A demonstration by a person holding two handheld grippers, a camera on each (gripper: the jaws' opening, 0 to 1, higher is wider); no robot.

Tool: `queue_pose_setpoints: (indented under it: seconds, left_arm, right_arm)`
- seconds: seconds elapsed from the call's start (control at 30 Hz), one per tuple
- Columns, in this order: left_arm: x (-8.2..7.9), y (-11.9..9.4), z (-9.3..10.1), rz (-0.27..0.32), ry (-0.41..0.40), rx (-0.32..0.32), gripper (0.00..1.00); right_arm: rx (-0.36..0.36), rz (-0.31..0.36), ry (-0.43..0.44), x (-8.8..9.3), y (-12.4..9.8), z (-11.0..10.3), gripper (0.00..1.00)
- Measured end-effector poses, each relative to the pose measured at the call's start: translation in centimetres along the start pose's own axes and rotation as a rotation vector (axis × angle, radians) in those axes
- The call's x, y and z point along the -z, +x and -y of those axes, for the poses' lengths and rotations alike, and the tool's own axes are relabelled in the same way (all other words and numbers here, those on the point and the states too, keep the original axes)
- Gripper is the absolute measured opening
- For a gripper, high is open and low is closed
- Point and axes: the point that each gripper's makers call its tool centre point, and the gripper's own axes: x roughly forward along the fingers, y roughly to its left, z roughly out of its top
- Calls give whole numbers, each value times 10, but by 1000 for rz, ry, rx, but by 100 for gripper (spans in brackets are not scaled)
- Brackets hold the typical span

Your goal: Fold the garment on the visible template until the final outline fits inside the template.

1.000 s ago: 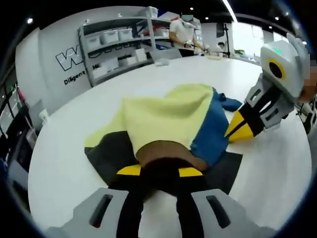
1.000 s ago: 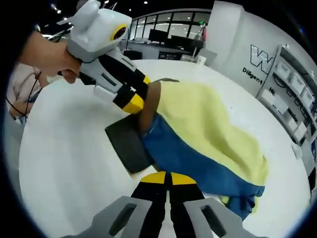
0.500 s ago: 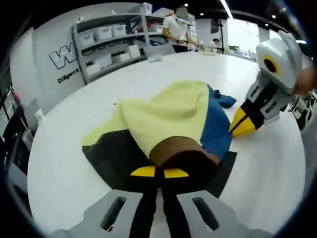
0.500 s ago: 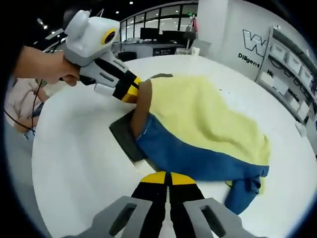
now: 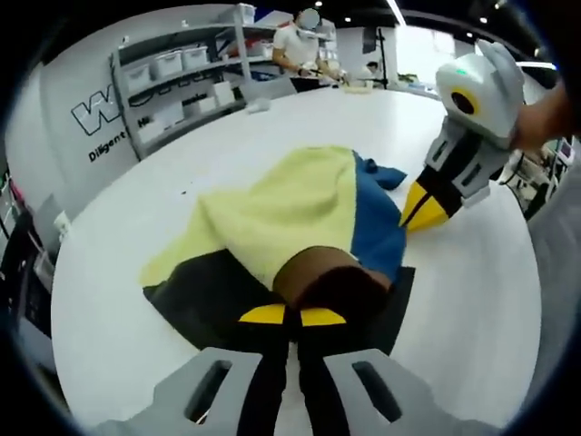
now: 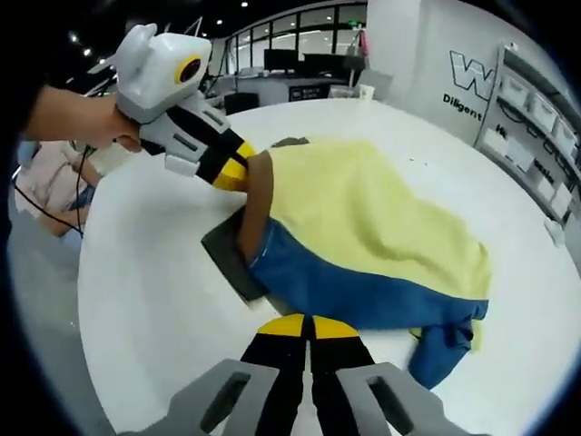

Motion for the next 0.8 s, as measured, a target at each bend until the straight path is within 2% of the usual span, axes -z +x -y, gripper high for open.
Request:
queue_pose_setpoints:
  seconds: [0.2,0.33,0.47,0.8]
  left_arm:
    - [3,-7,7,-13,2,2,1]
    - [4,-16,17,-14,6,9,1]
    - [9,-20,25,-23,9,17,1]
    - [8,-32,46,-20,16,33,1]
  right_arm:
    - [-16,3,-15,-1,-9,-8,0]
    - [-47,16,-8,-2,-19,-21,0]
    - [-57,7,-33,5,-24,-29,0]
    - [-74,20,-22,12,-40,-40,0]
